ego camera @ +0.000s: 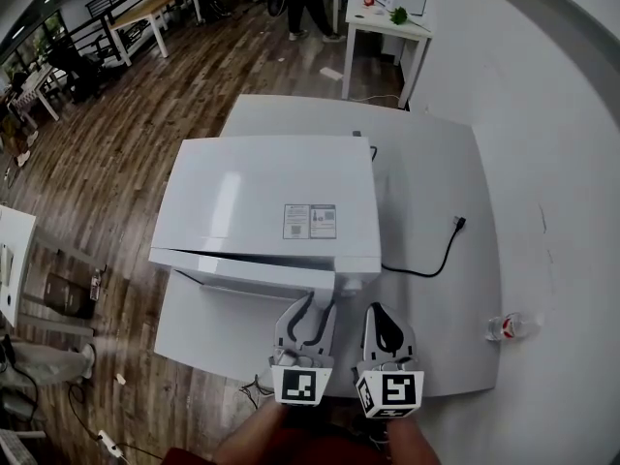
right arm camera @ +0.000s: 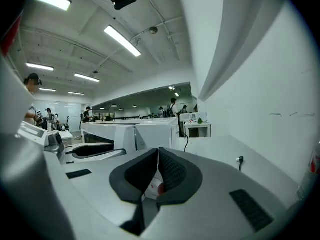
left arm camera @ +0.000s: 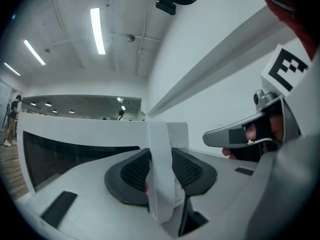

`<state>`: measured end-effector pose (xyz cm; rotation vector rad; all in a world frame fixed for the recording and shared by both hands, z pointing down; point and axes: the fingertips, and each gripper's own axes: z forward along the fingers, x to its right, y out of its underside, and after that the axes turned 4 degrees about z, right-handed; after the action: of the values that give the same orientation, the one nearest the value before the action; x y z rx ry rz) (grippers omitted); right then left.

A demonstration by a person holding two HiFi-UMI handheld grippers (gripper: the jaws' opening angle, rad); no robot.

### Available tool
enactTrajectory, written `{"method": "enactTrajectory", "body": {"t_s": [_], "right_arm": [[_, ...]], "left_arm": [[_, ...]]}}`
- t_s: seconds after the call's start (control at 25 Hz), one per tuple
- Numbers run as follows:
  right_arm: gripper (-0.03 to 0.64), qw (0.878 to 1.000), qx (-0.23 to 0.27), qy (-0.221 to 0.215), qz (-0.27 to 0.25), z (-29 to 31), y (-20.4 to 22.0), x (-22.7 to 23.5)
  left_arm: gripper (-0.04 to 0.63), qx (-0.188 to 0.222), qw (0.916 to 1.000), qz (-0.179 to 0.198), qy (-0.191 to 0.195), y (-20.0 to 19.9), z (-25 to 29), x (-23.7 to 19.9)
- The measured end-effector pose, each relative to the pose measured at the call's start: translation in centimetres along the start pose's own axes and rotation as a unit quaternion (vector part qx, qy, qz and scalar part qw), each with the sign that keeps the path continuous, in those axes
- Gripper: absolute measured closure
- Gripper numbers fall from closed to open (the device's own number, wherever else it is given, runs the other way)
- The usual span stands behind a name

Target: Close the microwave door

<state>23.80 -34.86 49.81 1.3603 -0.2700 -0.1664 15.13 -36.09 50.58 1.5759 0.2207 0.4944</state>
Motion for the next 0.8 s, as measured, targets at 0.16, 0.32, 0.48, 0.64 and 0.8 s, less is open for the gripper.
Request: {"method": "enactTrajectory", "body": {"t_s": [0.16, 0.32, 0.48, 0.64, 0.8], "right_arm": [[0.588, 1.0, 0.0, 0.001, 0.003, 0.9, 0.1, 0.6], [0.588, 1.0, 0.0, -0.001, -0.001, 1.8, -0.2, 1.1], [0.588, 1.0, -0.001, -0.004, -0.005, 2.4, -0.5, 1.2], [0.588, 1.0, 0.007, -0.002, -0.009, 2.6, -0.9, 1.4], [0.588, 1.0, 0.011, 0.006, -0.009, 2.3, -1.0, 1.8]], "left_arm": [[0.443, 0.005, 0.9998, 0.018, -0.003, -0.1, 0.6, -0.2], [0.443, -0.004, 0.9999, 0.012, -0.005, 0.2, 1.1, -0.2], [0.443, 0.0, 0.9997, 0.025, -0.008, 0.1, 1.5, -0.4], [0.443, 0.001, 0.9998, 0.006, -0.017, 0.5, 1.8, -0.7], [0.443, 0.016, 0.9996, 0.001, -0.024, 0.1, 2.5, -1.0]]}}
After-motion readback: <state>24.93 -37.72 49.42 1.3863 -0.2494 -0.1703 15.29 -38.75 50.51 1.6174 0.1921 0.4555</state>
